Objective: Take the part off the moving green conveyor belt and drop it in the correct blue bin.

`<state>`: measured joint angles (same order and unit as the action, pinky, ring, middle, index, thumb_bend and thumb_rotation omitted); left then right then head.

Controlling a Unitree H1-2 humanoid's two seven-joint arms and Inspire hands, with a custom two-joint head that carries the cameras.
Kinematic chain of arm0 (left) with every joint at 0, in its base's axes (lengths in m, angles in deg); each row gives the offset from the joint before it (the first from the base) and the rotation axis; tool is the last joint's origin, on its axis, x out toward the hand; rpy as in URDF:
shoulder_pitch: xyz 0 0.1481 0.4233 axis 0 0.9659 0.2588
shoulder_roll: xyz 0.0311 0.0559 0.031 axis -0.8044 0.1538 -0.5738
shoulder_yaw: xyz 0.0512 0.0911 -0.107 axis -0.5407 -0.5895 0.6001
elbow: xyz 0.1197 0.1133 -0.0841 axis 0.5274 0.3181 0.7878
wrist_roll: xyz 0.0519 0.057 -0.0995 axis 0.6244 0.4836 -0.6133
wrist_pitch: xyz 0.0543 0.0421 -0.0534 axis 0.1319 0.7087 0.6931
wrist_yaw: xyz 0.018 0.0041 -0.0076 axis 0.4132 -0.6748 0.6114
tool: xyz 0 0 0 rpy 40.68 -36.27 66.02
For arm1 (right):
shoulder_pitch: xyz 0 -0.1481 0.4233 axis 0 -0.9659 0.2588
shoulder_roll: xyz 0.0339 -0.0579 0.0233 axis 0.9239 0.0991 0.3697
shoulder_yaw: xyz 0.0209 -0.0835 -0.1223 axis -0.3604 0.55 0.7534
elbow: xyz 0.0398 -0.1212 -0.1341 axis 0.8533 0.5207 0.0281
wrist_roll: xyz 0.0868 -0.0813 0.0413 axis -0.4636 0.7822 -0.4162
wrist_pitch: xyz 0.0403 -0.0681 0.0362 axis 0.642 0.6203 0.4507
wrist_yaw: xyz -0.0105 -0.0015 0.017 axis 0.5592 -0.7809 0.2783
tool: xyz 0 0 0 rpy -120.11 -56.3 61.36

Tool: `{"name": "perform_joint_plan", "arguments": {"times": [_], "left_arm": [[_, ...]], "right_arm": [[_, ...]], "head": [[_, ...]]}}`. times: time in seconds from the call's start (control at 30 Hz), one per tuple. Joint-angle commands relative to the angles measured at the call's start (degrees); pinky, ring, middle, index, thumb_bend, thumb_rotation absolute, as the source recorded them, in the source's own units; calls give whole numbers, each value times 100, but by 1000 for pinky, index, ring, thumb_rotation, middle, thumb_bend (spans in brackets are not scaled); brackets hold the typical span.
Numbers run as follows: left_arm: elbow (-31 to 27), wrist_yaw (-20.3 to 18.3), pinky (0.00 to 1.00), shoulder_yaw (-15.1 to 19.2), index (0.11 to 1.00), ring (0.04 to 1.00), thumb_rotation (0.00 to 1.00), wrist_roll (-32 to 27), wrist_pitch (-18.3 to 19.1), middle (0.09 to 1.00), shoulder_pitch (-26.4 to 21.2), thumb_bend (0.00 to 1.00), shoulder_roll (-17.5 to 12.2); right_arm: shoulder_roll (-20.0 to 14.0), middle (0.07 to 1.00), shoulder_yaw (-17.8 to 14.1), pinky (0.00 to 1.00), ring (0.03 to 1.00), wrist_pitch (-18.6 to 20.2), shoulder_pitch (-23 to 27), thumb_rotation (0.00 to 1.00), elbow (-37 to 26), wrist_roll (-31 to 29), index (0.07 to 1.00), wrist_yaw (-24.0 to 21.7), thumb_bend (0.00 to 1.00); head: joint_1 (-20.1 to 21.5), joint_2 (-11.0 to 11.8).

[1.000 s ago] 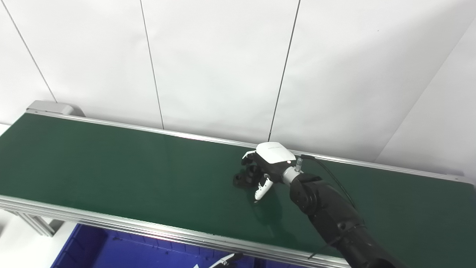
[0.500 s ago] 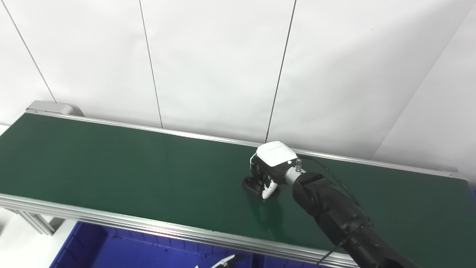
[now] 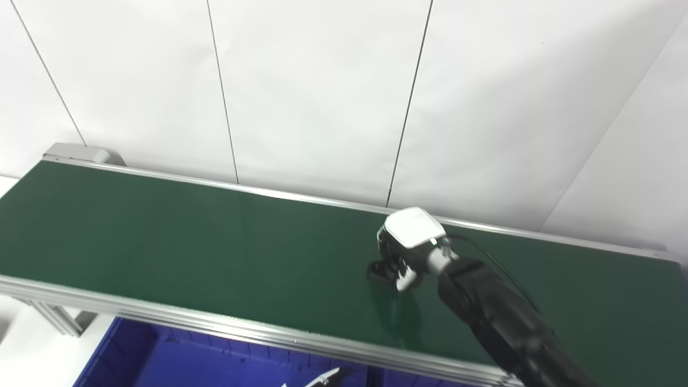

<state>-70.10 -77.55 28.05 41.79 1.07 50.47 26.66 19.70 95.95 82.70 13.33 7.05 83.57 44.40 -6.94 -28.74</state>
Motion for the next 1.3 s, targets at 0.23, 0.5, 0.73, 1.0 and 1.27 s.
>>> {"name": "perform_joint_plan", "arguments": {"times": [0.23, 0.5, 0.73, 1.0, 1.27], "left_arm": [[-35, 55, 851, -16, 921, 925, 415, -67, -168, 950, -120, 783, 17], [-81, 69, 860, -8, 929, 934, 439, 48, -167, 956, -124, 800, -28], [-184, -105, 866, 82, 927, 937, 393, -164, -166, 958, -101, 803, -5], [-381, -365, 888, 240, 955, 958, 417, -418, -164, 986, -33, 779, 24], [-495, -651, 892, 521, 972, 966, 466, -573, -156, 1000, -41, 773, 113]], "right_arm": [[-19, 471, -803, 288, 361, 649, -654, 0, -2362, -178, 537, -638, 513], [-161, 444, -1197, 262, 366, 691, -1343, 0, -3655, -137, 537, -956, 513], [-143, 405, -1537, 174, 432, 604, -2141, 0, -4362, -310, 511, -996, 516], [-27, 470, -1613, 241, 376, 653, -3306, 0, -4497, -438, 508, -906, 516], [42, 470, -1707, 157, 245, 674, -4216, 0, -4189, -327, 489, -632, 526]], "head": [[61, -56], [108, -149], [238, -439], [674, -1045], [1024, -1482]]}}
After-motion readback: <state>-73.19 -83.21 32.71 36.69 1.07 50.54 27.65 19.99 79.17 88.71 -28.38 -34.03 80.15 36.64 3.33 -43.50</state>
